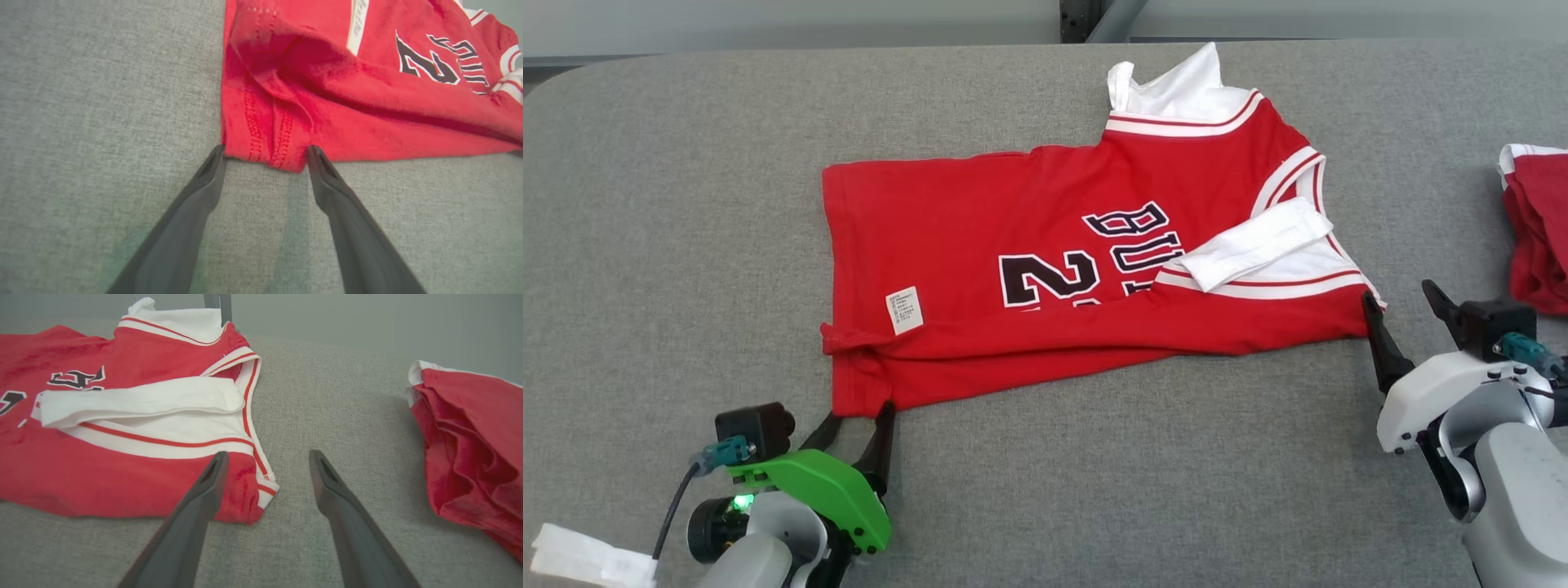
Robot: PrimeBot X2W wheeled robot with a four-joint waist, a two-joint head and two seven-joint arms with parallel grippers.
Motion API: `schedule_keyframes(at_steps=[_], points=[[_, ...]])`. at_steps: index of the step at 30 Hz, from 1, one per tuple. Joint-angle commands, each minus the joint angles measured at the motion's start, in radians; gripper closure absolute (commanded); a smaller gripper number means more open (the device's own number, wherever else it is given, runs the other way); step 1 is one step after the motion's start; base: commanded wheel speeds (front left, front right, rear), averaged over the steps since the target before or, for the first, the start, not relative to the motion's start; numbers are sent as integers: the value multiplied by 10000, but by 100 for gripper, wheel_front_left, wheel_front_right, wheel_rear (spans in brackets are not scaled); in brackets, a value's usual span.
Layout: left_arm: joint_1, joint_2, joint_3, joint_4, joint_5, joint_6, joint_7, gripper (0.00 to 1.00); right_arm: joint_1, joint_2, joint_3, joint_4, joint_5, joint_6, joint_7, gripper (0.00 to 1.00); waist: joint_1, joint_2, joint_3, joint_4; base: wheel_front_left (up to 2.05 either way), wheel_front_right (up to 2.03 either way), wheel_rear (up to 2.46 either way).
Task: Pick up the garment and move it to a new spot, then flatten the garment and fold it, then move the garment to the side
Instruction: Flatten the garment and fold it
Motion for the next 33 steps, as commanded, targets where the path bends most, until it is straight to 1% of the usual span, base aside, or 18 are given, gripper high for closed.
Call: schedule_keyframes(at_steps=[1, 11, 17, 18, 19, 20, 21, 22, 23, 24, 25, 26, 27, 28, 33], points=[[-169, -30, -45, 90, -19, -44, 71, 0, -155, -41, 48, 101, 57, -13, 55, 0, 0, 113, 23, -2, 0, 0, 0], [-1018, -217, -332, 908, 73, -197, 681, 0, -788, -297, 531, 1003, 466, -13, 605, 0, 0, 113, 175, 144, 0, 0, 0], [-1271, -390, -573, 1403, -147, -471, 1333, 0, -884, -497, 1225, 1159, 1177, -13, 1240, 0, 0, 113, 234, 193, 0, 0, 0], [-1283, -406, -590, 1483, -206, -532, 1409, 25, -886, -546, 1357, 1152, 1304, -13, 1351, 0, 0, 113, 244, 193, 0, 0, 0], [-1308, -420, -589, 1564, -252, -575, 1476, 66, -887, -595, 1458, 1133, 1442, -13, 1444, 0, 0, 113, 253, 191, 0, 0, 0], [-1339, -431, -611, 1641, -314, -673, 1562, 100, -900, -663, 1541, 1110, 1585, -13, 1522, 0, 0, 113, 261, 186, 0, 0, 0], [-1348, -450, -651, 1696, -370, -788, 1668, 100, -916, -739, 1605, 1079, 1718, -13, 1600, 0, 0, 113, 260, 180, 0, 0, 0], [-1334, -470, -665, 1722, -443, -878, 1730, 100, -932, -808, 1651, 1053, 1822, -13, 1685, 24, 0, 113, 259, 171, 0, 0, 0], [-1355, -479, -658, 1763, -495, -941, 1768, 100, -941, -862, 1680, 1032, 1961, -13, 1807, 53, 0, 113, 262, 166, 0, 0, 0], [-1355, -479, -658, 1763, -495, -941, 1768, 100, -941, -862, 1680, 1032, 1961, -13, 1807, 53, 0, 113, 262, 166, 0, 0, 0], [-1380, -455, -663, 1803, -538, -1015, 1833, 100, -944, -917, 1735, 986, 2102, -13, 1919, 66, 0, 113, 273, 159, 0, 0, 0], [-1401, -432, -676, 1838, -552, -1093, 1894, 100, -964, -963, 1745, 945, 2293, -14, 2019, 76, 0, 113, 284, 156, 0, 0, 0], [-1428, -418, -669, 1869, -553, -1141, 1917, 100, -975, -990, 1738, 903, 2533, -13, 2133, 89, 0, 113, 294, 159, 0, 0, 0], [-1456, -379, -661, 1894, -575, -1190, 1972, 100, -981, -1004, 1731, 853, 2789, -13, 2245, 100, 0, 113, 299, 162, 0, 0, 0], [-1527, 59, -515, 1775, -825, -1448, 2284, 100, -1058, -1368, 1774, 548, 3866, -16, 2761, 100, 0, 113, 313, 170, 0, 0, 0]])
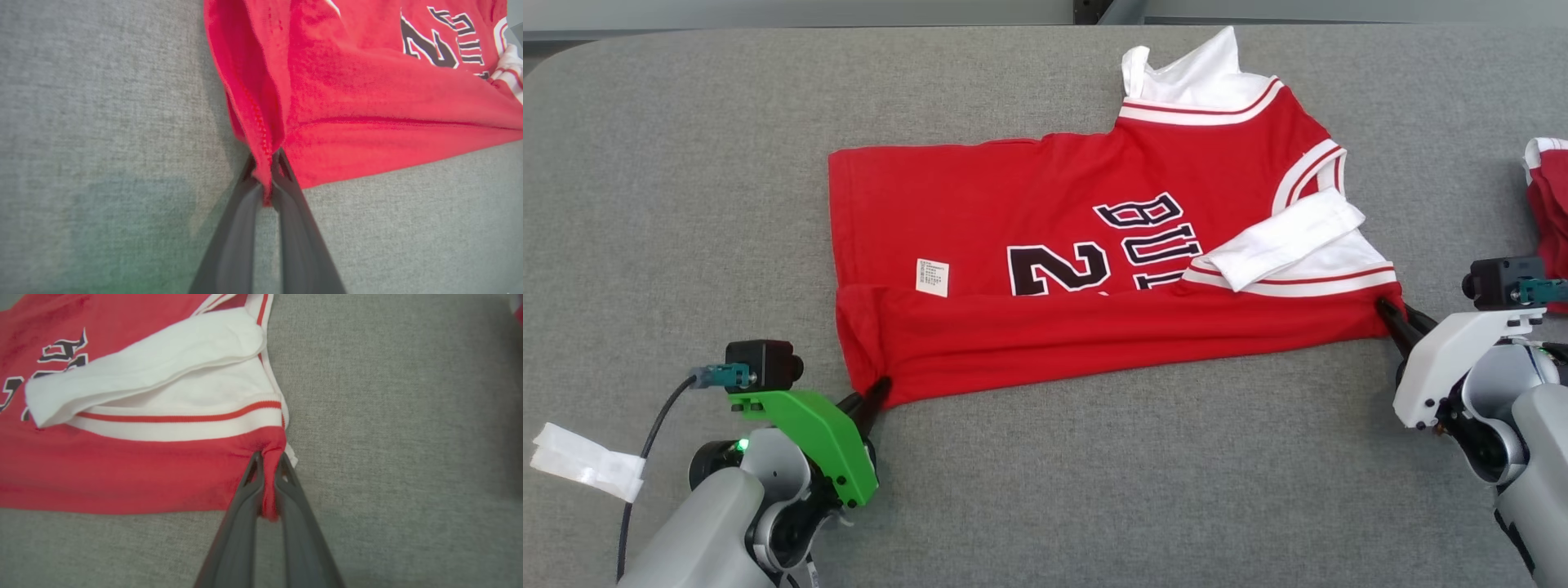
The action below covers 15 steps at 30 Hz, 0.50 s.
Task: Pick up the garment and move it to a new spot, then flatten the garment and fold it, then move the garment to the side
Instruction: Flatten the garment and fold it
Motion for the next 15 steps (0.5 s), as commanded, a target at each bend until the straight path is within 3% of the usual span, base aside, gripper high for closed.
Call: schedule_keyframes(at_steps=[1, 4, 9, 15], points=[[163, 190, -41, 93, -122, -24, 278, 100, -88, -211, 14, -67, 217, -20, 146, 100, 0, 112, -16, 8, 0, 0, 0], [244, 652, 167, -377, -432, -222, 580, 100, -169, -544, 24, -333, 714, -20, 478, 100, 0, 112, -82, 17, 0, 0, 0], [935, 1617, 573, -2278, -1456, -625, 1521, 100, 66, -1310, -79, -1133, 1385, -23, 1168, 100, 0, 112, -322, 11, 0, 0, 0], [2657, 2262, 711, -4584, -1794, -150, 1384, 100, 1666, -1821, -311, -2608, 2028, -21, 1774, 100, 0, 112, -539, -10, 0, 0, 0]])
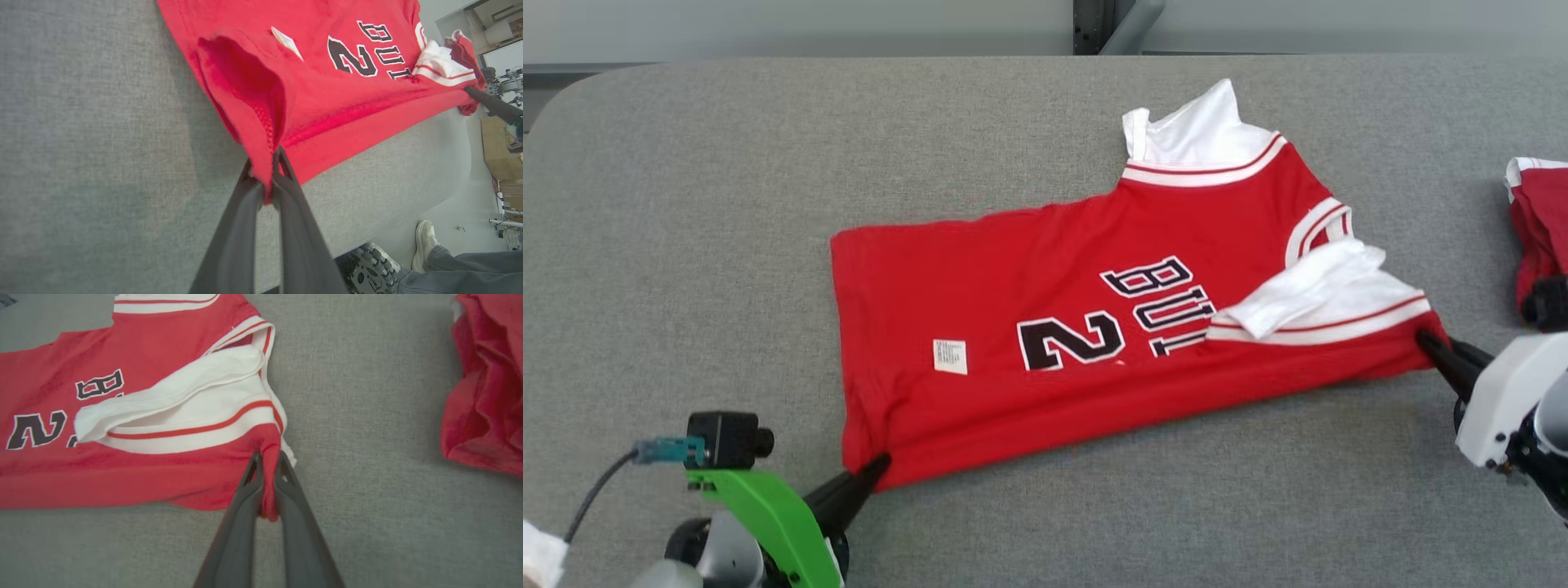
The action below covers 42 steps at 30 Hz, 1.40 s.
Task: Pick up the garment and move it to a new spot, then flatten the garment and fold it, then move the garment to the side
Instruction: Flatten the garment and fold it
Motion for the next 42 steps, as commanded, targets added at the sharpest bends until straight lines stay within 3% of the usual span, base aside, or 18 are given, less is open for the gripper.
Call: schedule_keyframes(at_steps=[1, 5, 9, 10, 11, 12, 13, 20, 22, 25, 29, 34, 42], points=[[584, 75, 16, -359, 30, 216, -256, 100, 670, -115, -183, -349, 177, -22, 72, 100, 0, 112, -37, -22, 0, 0, 0], [1854, -75, -99, -967, 124, 696, -889, 100, 2346, -14, -691, -1309, 314, -22, 227, 100, 0, 112, -15, -85, 0, 0, 0], [2440, -226, -274, -662, 474, 1031, -1393, 100, 3156, 391, -1125, -1428, -118, -22, 139, 100, 0, 112, 58, -203, 0, 0, 0], [2487, -306, -309, -581, 493, 1070, -1471, 91, 3197, 543, -1228, -1365, -251, -22, 100, 100, 0, 112, 62, -211, 0, 0, 0], [2537, -388, -303, -507, 458, 1091, -1552, 59, 3199, 689, -1304, -1319, -393, -22, 92, 67, 0, 112, 63, -209, 0, 0, 0], [2536, -410, -278, -462, 468, 1109, -1603, 0, 3168, 763, -1311, -1333, -545, -22, 98, 4, 0, 112, 68, -201, 0, 0, 0], [2479, -392, -277, -463, 521, 1110, -1631, 0, 3128, 848, -1362, -1331, -636, -22, 167, 0, 0, 112, 75, -185, 0, 0, 0], [2064, 81, 27, -1029, 865, 1412, -1648, 0, 2490, 601, -1770, -2217, -987, -19, 782, 0, 0, 112, 335, -35, 0, 0, 0], [1852, 459, 347, -1300, 987, 1591, -1680, 0, 1709, 602, -1889, -2729, -1143, -17, 985, 0, 0, 112, 659, -133, 0, 0, 0], [915, 559, 535, -1239, 1249, 1699, -1518, 0, 302, 835, -1752, -2874, -1731, -19, 1173, 0, 0, 112, 1108, 40, 0, 0, 0], [-875, 9, 369, -495, 1426, 1491, -1027, 0, -1795, 1219, -1228, -2171, -2445, -17, 1488, 0, 0, 112, 1829, 395, 0, 0, 0], [-2883, -761, 64, 1251, 1682, 1127, -609, 0, -3963, 1660, -638, -277, -3423, -19, 1484, 0, 0, 112, 2549, 786, 0, 0, 0], [-4445, -1572, -553, 3222, 1904, 269, -171, 0, -5656, 1808, -114, 2134, -4102, -19, 864, 0, 0, 112, 2938, 1435, 0, 0, 0]])
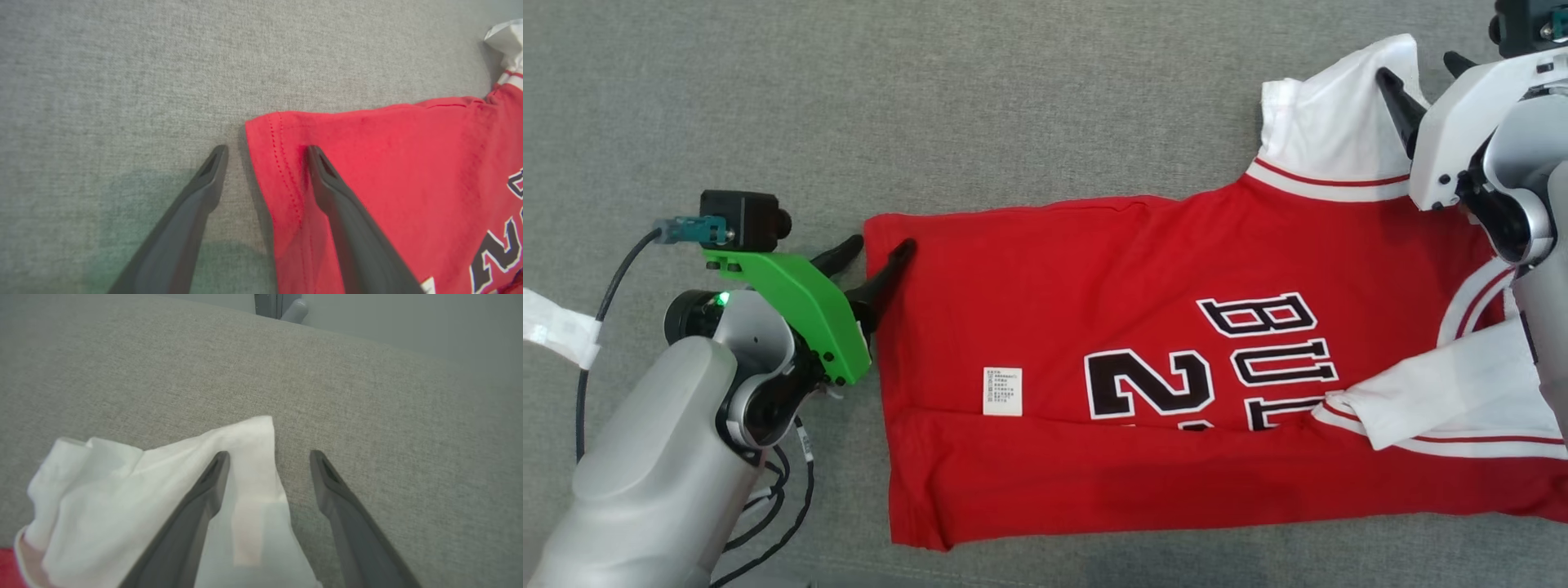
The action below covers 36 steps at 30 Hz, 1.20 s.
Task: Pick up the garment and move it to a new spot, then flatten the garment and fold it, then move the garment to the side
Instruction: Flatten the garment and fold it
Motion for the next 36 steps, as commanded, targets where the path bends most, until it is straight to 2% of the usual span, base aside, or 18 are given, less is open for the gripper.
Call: schedule_keyframes(at_steps=[1, 6, 7, 8, 9, 10, 14, 18, 25, 32, 36], points=[[-35, -66, -96, 329, 45, -42, 124, 0, -168, 29, 79, 174, -78, -13, -80, 0, -2, 112, 324, 391, 0, 0, 0], [-382, -623, -186, 968, -443, -545, 308, 0, -630, 76, 634, 868, 98, -8, -183, 1, -2, 112, 465, 475, 0, 0, 0], [-439, -711, -228, 1046, -478, -644, 386, 0, -672, 74, 749, 969, 181, -8, -179, 50, -2, 112, 481, 469, 0, 0, 0], [-494, -768, -266, 1117, -521, -727, 412, 1, -698, 70, 889, 1044, 270, -7, -217, 94, -2, 112, 484, 453, 0, 0, 0], [-531, -828, -272, 1198, -603, -782, 414, 60, -725, 60, 1002, 1095, 371, -7, -259, 100, -2, 112, 465, 421, 0, 0, 0], [-558, -859, -297, 1262, -676, -860, 431, 100, -748, 42, 1120, 1118, 509, -8, -343, 100, -2, 112, 433, 382, 0, 0, 0], [-621, -736, -365, 1263, -747, -1033, 274, 100, -947, -147, 1355, 975, 1038, -16, -873, 100, -2, 112, 345, 179, 0, 0, 0], [-458, -354, -94, 947, -699, -1087, -420, 100, -797, -329, 1517, 573, 1705, -14, -1504, 100, -2, 112, 35, -87, 0, 0, 0], [198, 181, 332, 150, -683, -1015, -1328, 100, 35, -990, 1789, -463, 2653, -14, -2146, 100, -2, 112, -593, -540, 0, 0, 0], [1610, 873, 566, -1637, -708, -605, -1825, 100, 1702, -1535, 1533, -2276, 3572, -13, -2650, 100, -2, 112, -1340, -1044, 0, 0, 0], [3006, 1353, 771, -3204, -843, -63, -2117, 100, 3102, -1645, 1305, -3476, 3826, -11, -2775, 100, -2, 112, -1714, -1386, 0, 0, 0]])
